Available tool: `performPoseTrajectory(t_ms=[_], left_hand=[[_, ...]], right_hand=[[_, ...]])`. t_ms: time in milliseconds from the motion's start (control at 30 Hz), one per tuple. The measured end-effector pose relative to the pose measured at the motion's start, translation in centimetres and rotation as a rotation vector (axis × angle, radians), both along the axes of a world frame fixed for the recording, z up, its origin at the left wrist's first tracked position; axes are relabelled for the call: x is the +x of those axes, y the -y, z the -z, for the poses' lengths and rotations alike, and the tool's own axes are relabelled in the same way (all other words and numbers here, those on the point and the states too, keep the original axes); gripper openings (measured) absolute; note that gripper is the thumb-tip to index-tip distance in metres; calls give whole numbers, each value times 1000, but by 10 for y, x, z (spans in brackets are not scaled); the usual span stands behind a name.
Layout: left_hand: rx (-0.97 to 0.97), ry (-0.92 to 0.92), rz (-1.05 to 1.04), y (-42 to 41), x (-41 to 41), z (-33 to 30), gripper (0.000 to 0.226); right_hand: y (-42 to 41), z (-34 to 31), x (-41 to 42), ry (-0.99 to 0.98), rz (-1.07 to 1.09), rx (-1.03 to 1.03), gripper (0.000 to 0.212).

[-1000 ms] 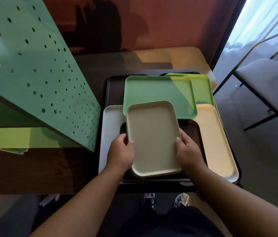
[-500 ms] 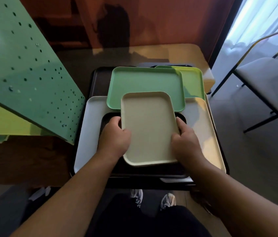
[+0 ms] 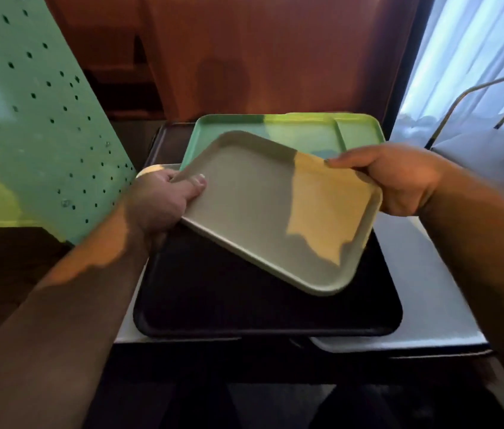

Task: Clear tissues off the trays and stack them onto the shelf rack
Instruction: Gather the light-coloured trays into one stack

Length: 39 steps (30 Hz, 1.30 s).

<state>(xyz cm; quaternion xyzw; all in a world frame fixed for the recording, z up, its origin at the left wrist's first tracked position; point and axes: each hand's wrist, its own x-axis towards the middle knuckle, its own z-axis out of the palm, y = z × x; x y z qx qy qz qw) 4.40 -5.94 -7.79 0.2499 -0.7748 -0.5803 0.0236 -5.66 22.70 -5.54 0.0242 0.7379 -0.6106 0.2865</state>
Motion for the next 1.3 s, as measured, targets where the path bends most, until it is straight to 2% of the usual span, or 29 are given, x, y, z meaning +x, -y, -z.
performPoseTrajectory(t_ms=[100, 200, 267, 333, 400, 533, 600, 667, 800, 933, 1033, 1100, 1133, 1200, 1300], left_hand=[[20, -36, -102, 3, 11, 11, 29], [10, -81, -64, -5, 33, 14, 28], [-102, -31, -6, -14, 53, 12, 29], [-288, 0, 54, -18, 70, 9, 28], [-412, -26, 103, -21, 82, 8, 31], [-582, -57, 70, -25, 93, 11, 34], [-679, -5, 19, -17, 94, 15, 43], [-685, 10, 0, -10, 95, 19, 40], [-554, -47, -86, -1, 95, 27, 29], [-459, -179, -152, 0, 97, 25, 6], [-372, -303, -200, -1, 88, 9, 11], [-351, -363, -223, 0, 72, -6, 17], [-366, -377, -225, 1, 61, -13, 21], [-398, -379, -223, 5, 31, -22, 28], [-432, -351, -212, 8, -22, -18, 39]], right_hand=[[-11, 6, 17, 49, 13, -160, 24], [-13, 19, 45, -69, 93, -135, 17], [-10, 26, 64, -208, 224, 5, 20], [-8, 28, 80, -376, 260, 290, 27], [-2, 26, 91, -467, 276, 474, 31], [10, 19, 111, -550, 120, 816, 30], [9, 26, 107, -532, 194, 781, 26], [5, 35, 106, -510, 238, 760, 23], [8, 38, 119, -360, 171, 651, 17], [1, 35, 112, -407, 126, 667, 24], [-6, 18, 94, -471, 155, 564, 37], [-8, 2, 78, -467, 265, 370, 41], [-7, -6, 65, -462, 309, 304, 38], [2, -20, 41, -441, 336, 297, 21], [17, -23, -4, -395, 396, 275, 15]])
